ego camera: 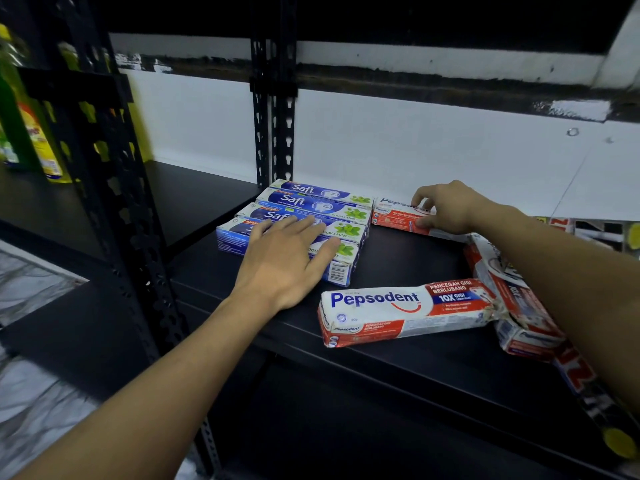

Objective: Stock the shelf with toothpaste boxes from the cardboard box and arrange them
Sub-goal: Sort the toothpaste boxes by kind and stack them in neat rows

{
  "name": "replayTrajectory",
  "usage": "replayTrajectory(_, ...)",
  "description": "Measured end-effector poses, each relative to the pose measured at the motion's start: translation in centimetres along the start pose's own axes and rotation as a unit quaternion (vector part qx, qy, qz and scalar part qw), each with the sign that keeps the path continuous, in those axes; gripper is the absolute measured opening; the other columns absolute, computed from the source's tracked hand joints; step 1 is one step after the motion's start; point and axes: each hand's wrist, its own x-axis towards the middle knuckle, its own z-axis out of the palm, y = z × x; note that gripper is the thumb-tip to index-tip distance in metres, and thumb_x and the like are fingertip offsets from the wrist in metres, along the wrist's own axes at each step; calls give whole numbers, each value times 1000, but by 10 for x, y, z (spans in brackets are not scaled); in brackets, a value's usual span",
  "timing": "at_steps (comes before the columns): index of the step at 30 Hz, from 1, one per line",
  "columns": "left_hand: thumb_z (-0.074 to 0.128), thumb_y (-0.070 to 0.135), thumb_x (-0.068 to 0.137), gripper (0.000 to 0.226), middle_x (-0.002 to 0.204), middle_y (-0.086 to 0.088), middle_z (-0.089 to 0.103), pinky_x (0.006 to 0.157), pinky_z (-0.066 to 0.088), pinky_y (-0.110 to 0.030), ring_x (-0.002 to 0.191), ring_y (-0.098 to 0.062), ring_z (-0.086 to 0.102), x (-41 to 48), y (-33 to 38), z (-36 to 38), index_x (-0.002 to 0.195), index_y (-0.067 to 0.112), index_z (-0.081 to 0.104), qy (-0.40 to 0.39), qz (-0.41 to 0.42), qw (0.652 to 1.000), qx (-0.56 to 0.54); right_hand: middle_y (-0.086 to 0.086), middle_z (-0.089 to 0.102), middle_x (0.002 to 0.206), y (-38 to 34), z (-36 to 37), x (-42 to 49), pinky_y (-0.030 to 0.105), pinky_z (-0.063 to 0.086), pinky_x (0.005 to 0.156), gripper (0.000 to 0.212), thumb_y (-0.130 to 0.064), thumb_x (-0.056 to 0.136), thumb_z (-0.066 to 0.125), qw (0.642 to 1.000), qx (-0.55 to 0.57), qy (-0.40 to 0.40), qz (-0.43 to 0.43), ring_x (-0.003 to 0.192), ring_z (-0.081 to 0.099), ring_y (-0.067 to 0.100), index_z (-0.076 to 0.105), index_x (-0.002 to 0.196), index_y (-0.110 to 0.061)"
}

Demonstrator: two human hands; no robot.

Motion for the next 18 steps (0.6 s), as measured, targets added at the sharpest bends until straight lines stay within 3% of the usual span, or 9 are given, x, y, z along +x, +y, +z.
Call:
replayTrajectory(10,19,65,98,62,156,10,36,121,10,-40,147,-11,25,1,-1,1,146,34,43,3,5,1000,1,6,56,140,0,-13,-28,40,41,104,63,-45,85,71,1000,-16,-9,-7,124,51,29,46,139,-25)
replayTrajectory(18,22,64,98,62,155,8,39,120,13,-41,146,-14,28,-1,2,-3,146,32,45,7,9,1000,-7,2,58,136,12,-43,-99,41,43,103,57,-46,88,67,998,-7,54,-34,122,54,27,48,138,-27)
